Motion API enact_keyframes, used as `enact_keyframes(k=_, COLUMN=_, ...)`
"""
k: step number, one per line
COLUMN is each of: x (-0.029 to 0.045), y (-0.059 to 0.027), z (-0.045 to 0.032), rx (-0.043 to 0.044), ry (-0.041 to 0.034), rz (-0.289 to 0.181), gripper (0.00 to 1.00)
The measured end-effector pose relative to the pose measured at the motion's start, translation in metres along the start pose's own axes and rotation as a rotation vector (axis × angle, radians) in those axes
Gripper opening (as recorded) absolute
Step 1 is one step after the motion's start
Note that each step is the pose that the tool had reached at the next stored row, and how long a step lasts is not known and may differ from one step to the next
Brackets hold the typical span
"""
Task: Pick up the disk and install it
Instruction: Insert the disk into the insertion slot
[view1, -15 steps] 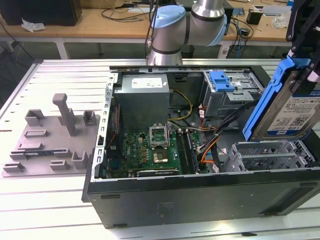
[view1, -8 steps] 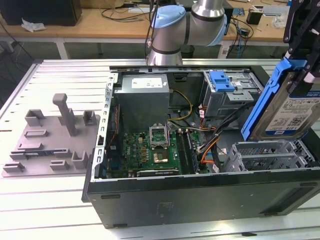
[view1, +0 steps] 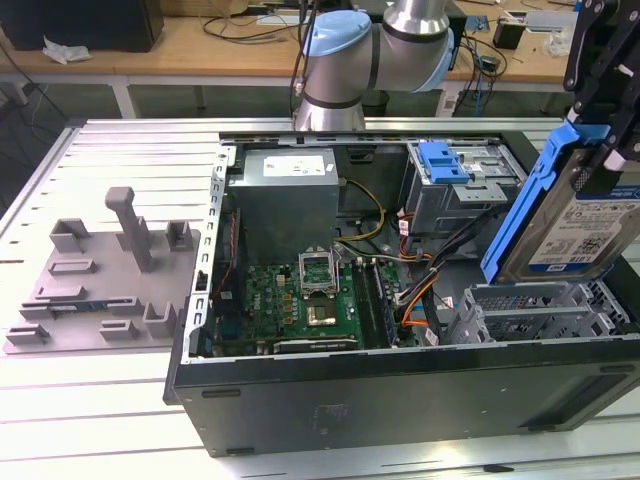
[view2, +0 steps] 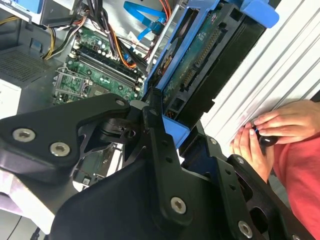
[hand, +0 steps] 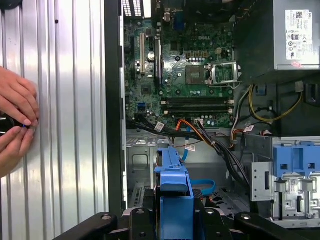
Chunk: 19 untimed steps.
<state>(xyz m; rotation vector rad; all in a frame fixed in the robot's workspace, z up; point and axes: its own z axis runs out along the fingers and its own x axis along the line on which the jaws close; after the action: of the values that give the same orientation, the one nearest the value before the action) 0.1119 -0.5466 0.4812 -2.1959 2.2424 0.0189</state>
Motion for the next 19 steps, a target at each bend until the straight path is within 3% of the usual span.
enact_keyframes(k=12, x=0.0000, y=-0.0018, z=0.0050, rx=0.0000, ry=-0.0001, rz=0.000, gripper=0.36)
enact_keyframes(k=19, x=0.0002, y=-0.0023, z=0.0193, rx=0.0000, ry=-0.0001, rz=0.000, gripper=0.36)
